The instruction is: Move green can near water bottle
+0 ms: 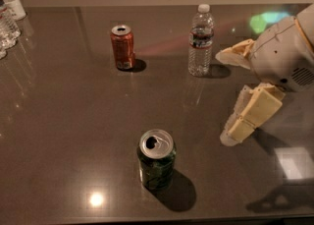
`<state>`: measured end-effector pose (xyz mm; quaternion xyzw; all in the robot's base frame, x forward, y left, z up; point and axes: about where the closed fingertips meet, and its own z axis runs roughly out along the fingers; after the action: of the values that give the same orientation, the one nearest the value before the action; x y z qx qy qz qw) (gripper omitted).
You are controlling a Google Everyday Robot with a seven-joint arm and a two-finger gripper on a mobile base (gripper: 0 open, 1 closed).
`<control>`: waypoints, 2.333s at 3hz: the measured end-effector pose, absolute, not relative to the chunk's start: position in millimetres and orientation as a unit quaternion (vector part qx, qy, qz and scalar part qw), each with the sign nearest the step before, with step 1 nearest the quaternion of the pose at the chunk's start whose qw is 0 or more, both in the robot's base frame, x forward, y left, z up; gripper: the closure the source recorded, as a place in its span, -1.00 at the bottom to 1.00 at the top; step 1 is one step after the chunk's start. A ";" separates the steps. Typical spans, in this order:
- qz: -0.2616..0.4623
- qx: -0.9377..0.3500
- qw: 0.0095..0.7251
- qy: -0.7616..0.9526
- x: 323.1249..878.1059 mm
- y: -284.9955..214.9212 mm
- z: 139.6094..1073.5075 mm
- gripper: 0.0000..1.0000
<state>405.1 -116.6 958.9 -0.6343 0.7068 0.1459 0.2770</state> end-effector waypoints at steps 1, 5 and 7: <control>0.196 -0.650 0.285 0.677 377.9 -89.4 951.9 -1.00; 0.257 -0.687 0.282 0.619 352.4 -23.6 896.7 -1.00; 0.295 -0.691 0.281 0.597 342.2 -7.7 898.2 -1.00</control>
Offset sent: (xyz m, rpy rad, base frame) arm -0.0567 0.0751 -0.0432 0.1610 0.0519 0.2216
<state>342.2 -7.7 898.2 -0.6909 0.5973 0.2954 0.2805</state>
